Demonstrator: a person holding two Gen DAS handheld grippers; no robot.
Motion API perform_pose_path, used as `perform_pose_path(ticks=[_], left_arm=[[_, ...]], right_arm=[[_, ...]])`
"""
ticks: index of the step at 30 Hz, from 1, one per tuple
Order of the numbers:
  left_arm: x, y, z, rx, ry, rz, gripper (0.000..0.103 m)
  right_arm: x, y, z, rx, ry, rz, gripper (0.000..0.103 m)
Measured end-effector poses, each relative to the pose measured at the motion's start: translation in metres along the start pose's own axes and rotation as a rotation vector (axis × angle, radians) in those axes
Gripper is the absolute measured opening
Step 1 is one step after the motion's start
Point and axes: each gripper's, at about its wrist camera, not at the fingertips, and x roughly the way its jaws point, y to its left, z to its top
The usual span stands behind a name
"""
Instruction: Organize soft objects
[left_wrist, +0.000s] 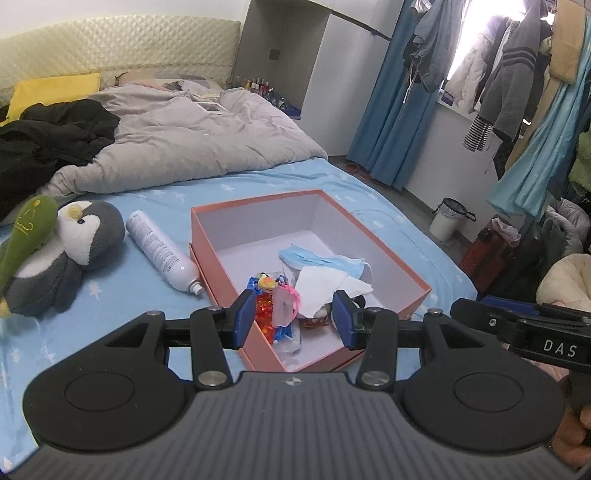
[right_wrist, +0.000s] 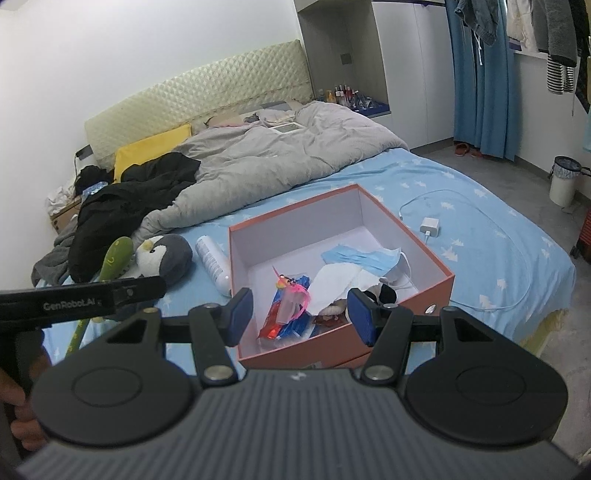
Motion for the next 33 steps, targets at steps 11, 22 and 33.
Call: perform_pose_path(ticks=[11,22,33], left_arm=[[-0.003,-0.002,-0.002,-0.004,0.002,0.005,0.052],[-0.007,0.007,0.001,-0.023,0.001,0.085,0.103],[-0.010,0.010,-0.005,-0.035,0.024,0.119,0.103]], right_arm=[[0.000,0.001,-0.002,-0.014,-0.008,0.002,0.059],[0.000,0.000,-0.003,-0.034,-0.016,-0.069,0.090],[0.000,0.002,-0.003,-0.041,-0.011,-0.059,0.095]])
